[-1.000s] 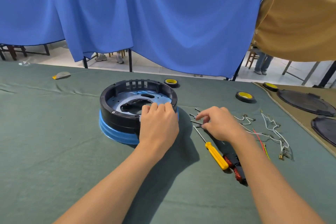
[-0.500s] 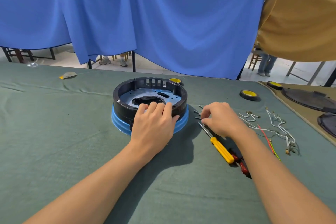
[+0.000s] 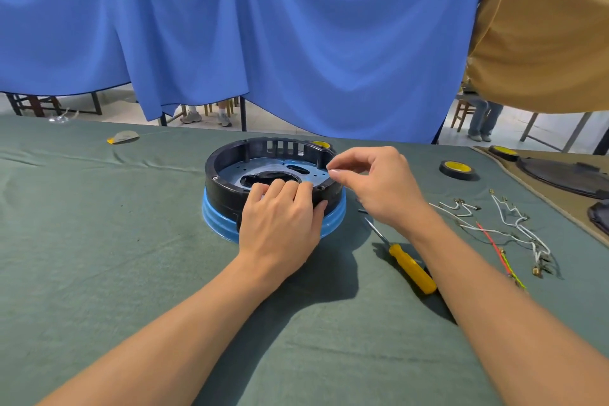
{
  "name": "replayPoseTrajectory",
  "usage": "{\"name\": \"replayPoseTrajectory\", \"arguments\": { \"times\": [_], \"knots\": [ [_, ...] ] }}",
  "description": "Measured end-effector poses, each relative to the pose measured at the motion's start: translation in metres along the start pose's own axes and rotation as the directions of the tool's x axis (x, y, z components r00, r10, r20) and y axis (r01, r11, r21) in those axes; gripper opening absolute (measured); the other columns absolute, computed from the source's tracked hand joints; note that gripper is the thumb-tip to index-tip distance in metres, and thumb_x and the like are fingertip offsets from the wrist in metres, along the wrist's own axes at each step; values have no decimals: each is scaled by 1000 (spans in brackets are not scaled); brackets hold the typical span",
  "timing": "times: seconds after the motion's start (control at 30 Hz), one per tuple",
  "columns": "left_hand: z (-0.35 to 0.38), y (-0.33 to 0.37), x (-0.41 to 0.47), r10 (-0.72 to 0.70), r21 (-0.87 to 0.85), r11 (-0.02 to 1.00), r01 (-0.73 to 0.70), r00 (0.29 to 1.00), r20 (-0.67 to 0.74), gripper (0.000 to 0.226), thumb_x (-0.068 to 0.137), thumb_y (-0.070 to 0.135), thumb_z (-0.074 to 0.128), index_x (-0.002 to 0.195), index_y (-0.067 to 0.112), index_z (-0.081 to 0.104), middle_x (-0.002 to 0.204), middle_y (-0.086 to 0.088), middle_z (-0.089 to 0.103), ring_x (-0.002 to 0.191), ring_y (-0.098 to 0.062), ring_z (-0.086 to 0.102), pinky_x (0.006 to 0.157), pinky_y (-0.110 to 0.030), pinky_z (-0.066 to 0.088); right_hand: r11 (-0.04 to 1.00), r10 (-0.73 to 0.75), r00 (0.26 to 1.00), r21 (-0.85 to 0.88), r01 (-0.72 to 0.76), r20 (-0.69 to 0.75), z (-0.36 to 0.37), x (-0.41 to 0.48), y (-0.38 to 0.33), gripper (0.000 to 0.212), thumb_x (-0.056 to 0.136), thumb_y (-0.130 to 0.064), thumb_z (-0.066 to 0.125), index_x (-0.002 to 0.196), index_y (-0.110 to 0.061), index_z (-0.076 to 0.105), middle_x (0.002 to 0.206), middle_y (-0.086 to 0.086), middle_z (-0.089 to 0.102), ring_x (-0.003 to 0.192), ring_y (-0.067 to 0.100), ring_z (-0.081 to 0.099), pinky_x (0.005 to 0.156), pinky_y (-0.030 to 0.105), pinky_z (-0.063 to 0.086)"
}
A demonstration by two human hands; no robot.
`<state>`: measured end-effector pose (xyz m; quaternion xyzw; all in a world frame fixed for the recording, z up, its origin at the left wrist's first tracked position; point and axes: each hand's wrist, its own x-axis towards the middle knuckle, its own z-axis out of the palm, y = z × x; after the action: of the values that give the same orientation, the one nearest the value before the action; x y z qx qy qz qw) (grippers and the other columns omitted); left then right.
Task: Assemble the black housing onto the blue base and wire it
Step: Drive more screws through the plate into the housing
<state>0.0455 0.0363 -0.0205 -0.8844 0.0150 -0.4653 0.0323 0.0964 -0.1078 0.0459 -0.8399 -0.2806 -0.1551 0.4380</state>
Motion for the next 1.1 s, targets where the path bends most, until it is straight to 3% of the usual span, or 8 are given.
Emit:
{"name": "replayPoseTrajectory", "arguments": {
  "times": [0.7, 0.83, 1.0, 1.1],
  "knots": [
    [2, 1, 1, -8, 14, 1000, 8, 1000, 26, 27, 94, 37, 53, 90, 15, 69, 78, 0, 69, 74, -24, 62, 74, -38, 39, 975, -144, 990, -171, 141, -5, 18, -2, 3, 8, 85, -12, 72, 90, -12, 78, 78, -7, 69, 75, 6, 60, 71, 0, 40],
    [1, 0, 1, -11, 7, 1000, 10, 999, 38, 29, 94, 38, 51, 92, 15, 69, 79, 0, 69, 75, -23, 62, 75, -38, 39, 960, -181, 983, -207, 186, 44, 15, -2, 2, 11, 85, -8, 69, 91, -11, 78, 88, 2, 74, 82, 13, 62, 80, 18, 48],
    [1, 0, 1, -10, -1, 1000, 10, 1000, 17, 27, 93, 36, 53, 88, 15, 68, 75, 0, 68, 72, -24, 62, 73, -38, 40, 945, -194, 971, -239, 224, 143, 8, -1, 3, 15, 86, -8, 67, 90, -14, 79, 93, -2, 68, 83, 9, 58, 77, 14, 47],
    [2, 0, 1, -3, -12, 1000, 3, 1000, 1, 26, 93, 36, 55, 88, 15, 68, 74, 0, 67, 70, -23, 61, 72, -38, 40, 933, -201, 965, -267, 240, 166, 7, -1, 3, 15, 87, -13, 64, 91, -19, 77, 94, -3, 65, 87, 14, 59, 82, 38, 53]
  ]
}}
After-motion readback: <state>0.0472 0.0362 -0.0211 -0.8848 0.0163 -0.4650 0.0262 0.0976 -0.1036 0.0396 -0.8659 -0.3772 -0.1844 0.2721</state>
